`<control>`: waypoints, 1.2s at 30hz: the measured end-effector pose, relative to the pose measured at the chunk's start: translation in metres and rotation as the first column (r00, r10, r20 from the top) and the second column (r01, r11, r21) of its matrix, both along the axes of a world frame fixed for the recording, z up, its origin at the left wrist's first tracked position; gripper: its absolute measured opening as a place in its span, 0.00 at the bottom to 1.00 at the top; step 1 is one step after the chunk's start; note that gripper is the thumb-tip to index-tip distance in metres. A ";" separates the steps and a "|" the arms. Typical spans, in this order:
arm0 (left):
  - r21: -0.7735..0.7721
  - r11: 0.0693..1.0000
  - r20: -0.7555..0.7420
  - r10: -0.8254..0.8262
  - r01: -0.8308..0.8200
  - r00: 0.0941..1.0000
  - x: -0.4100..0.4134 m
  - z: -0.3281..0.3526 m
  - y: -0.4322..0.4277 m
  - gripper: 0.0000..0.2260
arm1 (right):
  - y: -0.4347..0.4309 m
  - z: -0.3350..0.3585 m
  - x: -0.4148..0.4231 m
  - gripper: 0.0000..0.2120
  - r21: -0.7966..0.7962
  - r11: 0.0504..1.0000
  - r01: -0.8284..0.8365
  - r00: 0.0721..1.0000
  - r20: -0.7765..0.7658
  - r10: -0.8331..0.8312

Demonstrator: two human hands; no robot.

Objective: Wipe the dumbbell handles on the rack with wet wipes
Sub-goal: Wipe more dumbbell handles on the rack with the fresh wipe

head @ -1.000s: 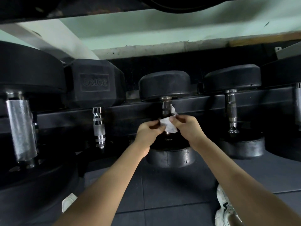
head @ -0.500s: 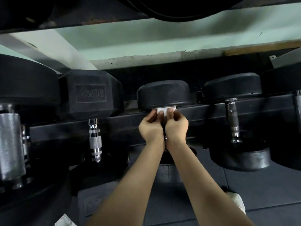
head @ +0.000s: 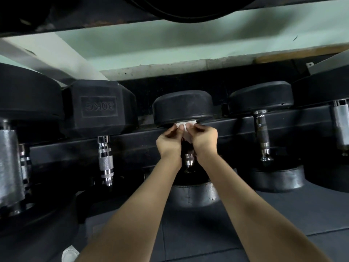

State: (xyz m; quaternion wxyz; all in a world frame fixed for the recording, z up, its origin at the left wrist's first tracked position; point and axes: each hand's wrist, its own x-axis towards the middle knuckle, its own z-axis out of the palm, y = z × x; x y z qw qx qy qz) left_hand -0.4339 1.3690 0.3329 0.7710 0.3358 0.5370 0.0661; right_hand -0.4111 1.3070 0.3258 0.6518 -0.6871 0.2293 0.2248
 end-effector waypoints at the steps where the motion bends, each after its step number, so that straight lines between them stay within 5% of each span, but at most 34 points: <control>1: 0.080 0.994 -0.018 -0.074 0.076 0.997 -0.001 -0.002 0.000 0.04 | -0.004 0.002 0.002 0.11 0.058 0.998 -0.024 0.999 -0.041 0.027; 4: 0.199 0.961 -0.066 -0.181 0.190 0.981 -0.002 -0.008 0.004 0.06 | -0.004 0.004 0.000 0.15 0.011 0.997 -0.075 0.997 0.012 0.075; 8: 0.262 0.946 -0.028 -0.191 0.192 0.981 -0.012 -0.009 0.002 0.07 | -0.001 -0.003 -0.014 0.07 -0.432 0.869 -0.241 0.927 0.161 0.338; 11: 0.532 0.717 -0.223 -0.395 0.451 0.891 -0.032 -0.003 0.003 0.07 | -0.011 0.008 -0.026 0.12 -0.541 0.763 -0.354 0.855 0.144 0.499; 14: 0.595 0.494 -0.369 -0.532 0.633 0.762 -0.050 0.010 0.008 0.09 | -0.026 0.025 -0.036 0.12 -0.532 0.712 -0.458 0.799 0.104 0.592; 16: 0.585 0.438 -0.392 -0.583 0.682 0.711 -0.058 0.027 0.005 0.09 | -0.040 0.040 -0.045 0.19 -0.512 0.717 -0.472 0.809 0.072 0.584; 20: 0.559 0.500 -0.320 -0.606 0.662 0.728 -0.063 0.064 -0.014 0.08 | -0.080 0.067 -0.060 0.19 -0.321 0.874 -0.364 0.915 0.051 0.400; 24: 0.560 0.446 -0.295 -0.680 0.698 0.671 -0.055 0.098 -0.052 0.04 | -0.134 0.099 -0.055 0.10 -0.202 0.942 -0.267 0.959 0.035 0.280; 28: 0.573 0.405 -0.365 -0.653 0.713 0.664 -0.041 0.124 -0.106 0.05 | -0.192 0.124 -0.029 0.07 -0.314 0.926 -0.211 0.972 0.028 0.232; 36: 0.552 0.505 -0.413 -0.525 0.663 0.744 -0.003 0.112 -0.183 0.05 | -0.250 0.127 0.022 0.06 -0.560 0.756 -0.338 0.892 0.066 0.447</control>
